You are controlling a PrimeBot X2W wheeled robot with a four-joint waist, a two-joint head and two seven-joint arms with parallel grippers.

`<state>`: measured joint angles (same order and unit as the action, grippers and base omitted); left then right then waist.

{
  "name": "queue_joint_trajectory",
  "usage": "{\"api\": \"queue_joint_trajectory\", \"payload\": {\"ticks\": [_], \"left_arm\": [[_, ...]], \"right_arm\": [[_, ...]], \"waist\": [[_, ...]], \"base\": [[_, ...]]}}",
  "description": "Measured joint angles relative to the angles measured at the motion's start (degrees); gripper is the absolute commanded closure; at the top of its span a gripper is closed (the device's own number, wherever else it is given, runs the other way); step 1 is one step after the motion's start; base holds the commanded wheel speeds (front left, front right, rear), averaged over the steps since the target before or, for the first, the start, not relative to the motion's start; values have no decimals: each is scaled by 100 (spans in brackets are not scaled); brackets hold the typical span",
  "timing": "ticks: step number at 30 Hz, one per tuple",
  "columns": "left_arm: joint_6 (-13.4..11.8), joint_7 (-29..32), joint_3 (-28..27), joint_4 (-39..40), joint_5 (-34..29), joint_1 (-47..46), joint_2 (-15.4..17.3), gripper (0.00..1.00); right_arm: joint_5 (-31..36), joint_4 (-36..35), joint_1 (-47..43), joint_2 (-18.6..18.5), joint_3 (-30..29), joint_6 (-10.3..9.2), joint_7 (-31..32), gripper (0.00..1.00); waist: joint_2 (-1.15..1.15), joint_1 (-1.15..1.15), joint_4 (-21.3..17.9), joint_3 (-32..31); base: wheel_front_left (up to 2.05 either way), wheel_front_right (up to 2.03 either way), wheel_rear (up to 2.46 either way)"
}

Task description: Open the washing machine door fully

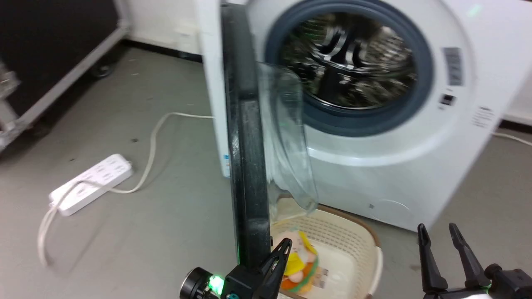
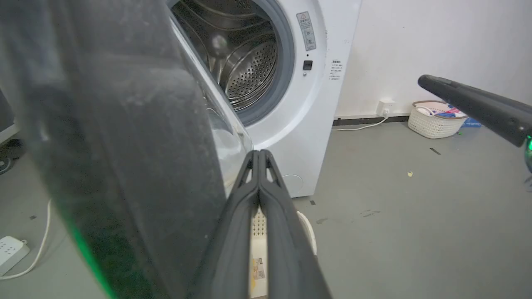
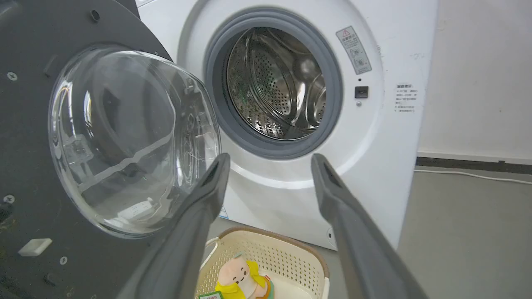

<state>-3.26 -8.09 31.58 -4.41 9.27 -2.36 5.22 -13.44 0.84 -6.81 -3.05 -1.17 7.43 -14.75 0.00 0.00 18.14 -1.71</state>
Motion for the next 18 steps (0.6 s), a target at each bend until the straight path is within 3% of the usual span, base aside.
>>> {"api": "queue_joint_trajectory", "payload": {"ticks": [5, 7, 18], "left_arm": [[-89, -1, -62, 159, 11, 16, 97, 100], [-254, -7, -244, 339, 57, 46, 152, 100], [-533, -48, -853, 421, 266, 94, 445, 100]], "right_arm": [[-85, 94, -1, 2, 32, 0, 0, 0], [-80, 165, 12, 4, 155, 1, 0, 0], [3, 336, 158, 5, 311, 0, 1, 0]], "waist": [[0, 0, 628, -92], [0, 0, 947, -116], [0, -1, 1097, 64]], "base": [[0, 0, 0], [0, 0, 0], [0, 0, 0]]}}
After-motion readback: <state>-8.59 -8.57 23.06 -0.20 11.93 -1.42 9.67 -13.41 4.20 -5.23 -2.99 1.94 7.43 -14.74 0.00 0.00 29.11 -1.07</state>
